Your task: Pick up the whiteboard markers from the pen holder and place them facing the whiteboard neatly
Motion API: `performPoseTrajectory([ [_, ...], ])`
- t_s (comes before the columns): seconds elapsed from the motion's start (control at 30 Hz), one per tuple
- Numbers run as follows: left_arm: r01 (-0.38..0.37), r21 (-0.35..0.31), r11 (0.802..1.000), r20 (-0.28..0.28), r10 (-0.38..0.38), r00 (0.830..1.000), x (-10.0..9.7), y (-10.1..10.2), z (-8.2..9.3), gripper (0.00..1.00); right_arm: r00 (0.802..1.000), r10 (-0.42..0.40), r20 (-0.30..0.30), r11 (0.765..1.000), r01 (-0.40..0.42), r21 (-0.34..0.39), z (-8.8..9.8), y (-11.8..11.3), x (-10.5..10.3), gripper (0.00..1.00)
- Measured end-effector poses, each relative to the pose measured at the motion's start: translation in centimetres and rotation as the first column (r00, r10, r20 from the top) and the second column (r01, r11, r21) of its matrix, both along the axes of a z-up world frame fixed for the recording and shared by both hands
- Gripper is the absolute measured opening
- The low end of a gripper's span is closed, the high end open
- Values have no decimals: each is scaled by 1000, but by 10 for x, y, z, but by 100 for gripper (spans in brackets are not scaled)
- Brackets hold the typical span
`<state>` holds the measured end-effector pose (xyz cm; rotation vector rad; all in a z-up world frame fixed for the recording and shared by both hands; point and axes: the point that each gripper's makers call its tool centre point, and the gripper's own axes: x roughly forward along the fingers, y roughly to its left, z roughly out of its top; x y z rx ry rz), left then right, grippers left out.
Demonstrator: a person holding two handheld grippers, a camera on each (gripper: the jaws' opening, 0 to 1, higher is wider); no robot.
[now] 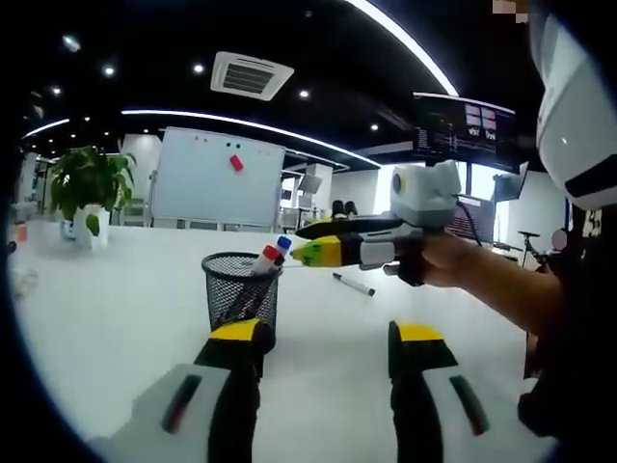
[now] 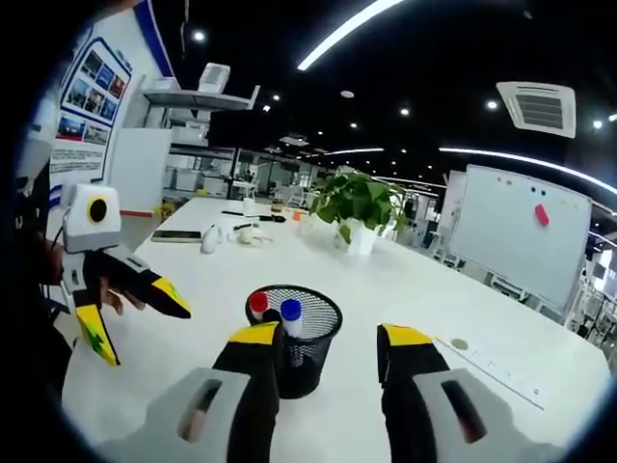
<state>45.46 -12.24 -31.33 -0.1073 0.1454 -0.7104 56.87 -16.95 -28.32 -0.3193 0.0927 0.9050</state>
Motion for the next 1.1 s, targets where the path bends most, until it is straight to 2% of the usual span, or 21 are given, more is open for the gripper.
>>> performPoseTrajectory([
  [0.73, -7, -8, 1000, -3, 7, 1000, 1, 3, -1, 53, 1000, 2, -2, 1000, -2, -9, -3, 5, 3, 41],
  [0.97, -14, -17, 1000, -8, 13, 1000, 1, 5, -2, 53, 1000, 1, -14, 1000, -1, 11, -3, 7, 6, 40],
  [1.1, -12, -18, 1000, -11, 12, 1000, 0, 5, -3, 53, 999, 14, -30, 999, -13, 30, -3, 9, 4, 35],
])
